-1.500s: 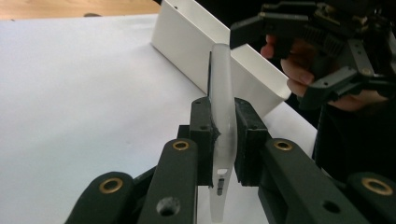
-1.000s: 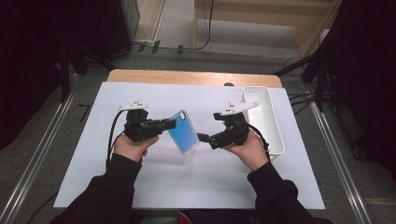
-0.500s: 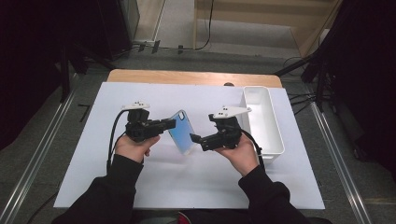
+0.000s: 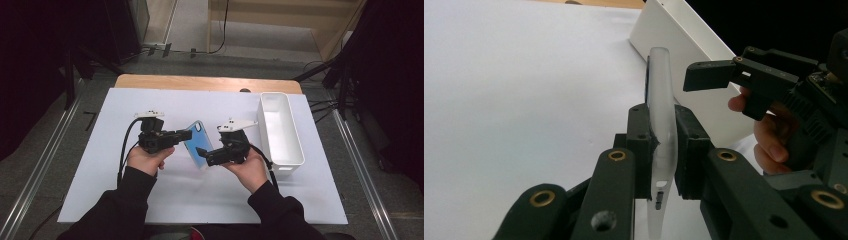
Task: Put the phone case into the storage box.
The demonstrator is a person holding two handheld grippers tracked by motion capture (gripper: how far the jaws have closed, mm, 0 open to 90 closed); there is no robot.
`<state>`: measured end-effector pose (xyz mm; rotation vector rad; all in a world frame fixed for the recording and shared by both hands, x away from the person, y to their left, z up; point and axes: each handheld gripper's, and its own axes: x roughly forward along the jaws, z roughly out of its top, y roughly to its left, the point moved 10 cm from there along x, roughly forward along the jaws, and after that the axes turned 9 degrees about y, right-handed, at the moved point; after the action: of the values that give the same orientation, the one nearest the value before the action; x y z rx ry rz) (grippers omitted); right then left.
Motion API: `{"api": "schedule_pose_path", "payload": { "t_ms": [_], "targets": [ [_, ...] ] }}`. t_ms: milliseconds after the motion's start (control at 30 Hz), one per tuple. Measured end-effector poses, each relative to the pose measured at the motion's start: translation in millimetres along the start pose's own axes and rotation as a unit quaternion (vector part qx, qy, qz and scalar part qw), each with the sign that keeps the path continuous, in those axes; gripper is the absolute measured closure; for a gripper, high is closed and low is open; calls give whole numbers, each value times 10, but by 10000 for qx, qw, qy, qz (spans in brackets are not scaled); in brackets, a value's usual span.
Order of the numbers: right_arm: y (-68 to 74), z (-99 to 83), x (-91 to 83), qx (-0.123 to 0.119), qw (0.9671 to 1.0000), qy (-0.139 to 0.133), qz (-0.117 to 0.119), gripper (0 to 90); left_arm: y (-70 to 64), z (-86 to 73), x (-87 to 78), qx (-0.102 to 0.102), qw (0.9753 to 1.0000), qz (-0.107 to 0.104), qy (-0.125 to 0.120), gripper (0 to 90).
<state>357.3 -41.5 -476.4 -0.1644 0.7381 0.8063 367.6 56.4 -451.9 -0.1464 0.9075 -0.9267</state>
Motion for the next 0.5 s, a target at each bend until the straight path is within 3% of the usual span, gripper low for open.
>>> {"api": "schedule_pose_path", "payload": {
  "t_ms": [500],
  "targets": [
    [99,-24,133,-43,9998,45,-180,0,-122,-3,30,7,9998,-175,-28,796]
  ]
}}
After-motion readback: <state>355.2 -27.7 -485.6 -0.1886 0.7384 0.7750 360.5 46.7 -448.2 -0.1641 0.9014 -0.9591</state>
